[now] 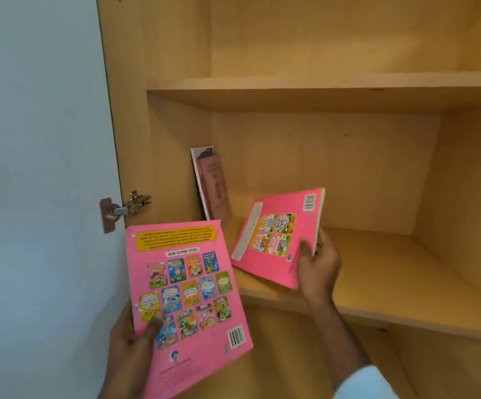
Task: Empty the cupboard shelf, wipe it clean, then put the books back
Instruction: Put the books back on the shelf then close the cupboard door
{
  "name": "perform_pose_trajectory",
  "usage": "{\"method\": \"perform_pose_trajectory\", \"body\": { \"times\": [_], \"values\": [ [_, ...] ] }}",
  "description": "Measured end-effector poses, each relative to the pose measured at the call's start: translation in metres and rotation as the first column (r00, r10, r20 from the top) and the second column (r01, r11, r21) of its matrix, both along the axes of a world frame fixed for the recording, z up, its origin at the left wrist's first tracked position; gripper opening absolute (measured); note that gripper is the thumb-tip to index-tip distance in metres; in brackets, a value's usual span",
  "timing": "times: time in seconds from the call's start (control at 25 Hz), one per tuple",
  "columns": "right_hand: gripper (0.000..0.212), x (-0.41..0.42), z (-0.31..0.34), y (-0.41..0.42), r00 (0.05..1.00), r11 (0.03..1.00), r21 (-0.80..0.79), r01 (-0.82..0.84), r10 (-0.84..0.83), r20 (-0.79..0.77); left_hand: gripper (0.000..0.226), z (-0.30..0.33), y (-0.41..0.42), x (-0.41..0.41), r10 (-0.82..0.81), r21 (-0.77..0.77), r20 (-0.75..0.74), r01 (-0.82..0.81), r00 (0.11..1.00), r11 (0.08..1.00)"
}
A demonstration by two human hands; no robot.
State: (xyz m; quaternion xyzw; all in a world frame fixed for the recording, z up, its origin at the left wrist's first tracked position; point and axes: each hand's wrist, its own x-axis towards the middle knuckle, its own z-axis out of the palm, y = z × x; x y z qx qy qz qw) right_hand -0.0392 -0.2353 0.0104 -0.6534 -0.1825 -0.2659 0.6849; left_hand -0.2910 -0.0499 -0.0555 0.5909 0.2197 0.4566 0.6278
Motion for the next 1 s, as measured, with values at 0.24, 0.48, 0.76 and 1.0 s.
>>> {"method": "perform_pose_trajectory", "body": {
  "times": [0.24,0.48,0.76,1.0],
  "values": [
    [0.056,0.036,0.018,0.055,0.803,0.891,-0.362,0.273,-0.004,0.595,0.039,0.021,0.014,0.078,-0.121,-0.268,0.105,0.145,0.987,0.952],
    [0.045,0.061,-0.054,0.074,0.728,0.824,-0.560,-0.084,0.434,0.531,0.024,0.036,0.050,0.153,-0.275,-0.410,0.082,0.284,0.958,0.867],
    [0.046,0.078,-0.047,0.042,0.733,0.528,-0.782,-0.332,0.666,0.139,0.032,0.042,0.079,0.201,-0.622,-0.403,-0.185,0.519,0.761,0.754],
    [0.037,0.097,-0.026,0.024,0.911,0.762,-0.532,-0.369,0.182,-0.371,0.022,0.040,0.080,0.223,-0.582,-0.305,-0.399,0.496,0.709,0.813]
  ]
}}
